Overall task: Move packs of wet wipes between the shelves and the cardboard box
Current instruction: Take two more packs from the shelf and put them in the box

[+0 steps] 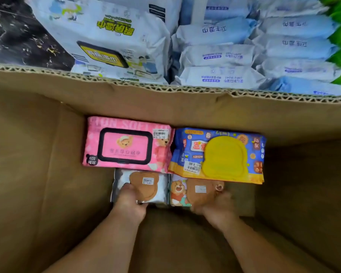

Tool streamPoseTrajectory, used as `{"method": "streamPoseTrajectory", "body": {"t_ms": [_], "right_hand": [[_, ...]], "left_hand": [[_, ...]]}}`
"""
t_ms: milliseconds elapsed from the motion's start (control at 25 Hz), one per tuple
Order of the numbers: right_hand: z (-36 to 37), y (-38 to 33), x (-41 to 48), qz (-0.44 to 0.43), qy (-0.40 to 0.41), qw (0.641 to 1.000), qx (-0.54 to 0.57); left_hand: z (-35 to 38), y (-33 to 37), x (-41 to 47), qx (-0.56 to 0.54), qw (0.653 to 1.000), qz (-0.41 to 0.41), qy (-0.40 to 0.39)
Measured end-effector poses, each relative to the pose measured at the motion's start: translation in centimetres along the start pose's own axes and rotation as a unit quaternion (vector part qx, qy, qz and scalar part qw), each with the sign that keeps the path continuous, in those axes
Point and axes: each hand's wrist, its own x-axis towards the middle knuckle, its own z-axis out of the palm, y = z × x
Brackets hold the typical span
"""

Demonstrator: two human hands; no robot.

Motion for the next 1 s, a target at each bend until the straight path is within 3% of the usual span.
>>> {"method": "streamPoseTrajectory", "body": {"t_ms": [80,200,360,680,800,880,1000], "right_hand": [[1.0,2.0,3.3,-0.031,-0.040,0.997,0.052],[-0.6,0.5,2.3,-0.037,-0.025,0.998,0.036],[-2.4,-0.9,0.7,-0.006,-0.010,0.999,0.034],[-10.8,-5.7,-15.1,-0.024,-0.033,0.944,0.328],[-15.2,-6.5,-22.9,-0.040,-0.042,0.922,0.384],[-19.4,-7.1,-28.2,-0.063,-0.027,0.906,0.418],[-27.0,-8.8,-37.1,-0.099,0.005,0.888,0.449]], "left_hand": [[0.7,0.3,-0.8,0.055,0.998,0.008,0.011],[0.7,0.6,-0.6,0.146,0.989,-0.015,0.022],[0.1,0.8,-2.8,0.311,0.948,-0.074,0.006],[0.1,2.2,-18.4,0.500,0.841,0.130,-0.160],[-0.2,4.4,-27.5,0.510,0.829,0.153,-0.173],[-0.2,6.0,-34.4,0.476,0.838,0.185,-0.193],[0.6,7.7,-45.9,0.483,0.810,0.212,-0.256]]}}
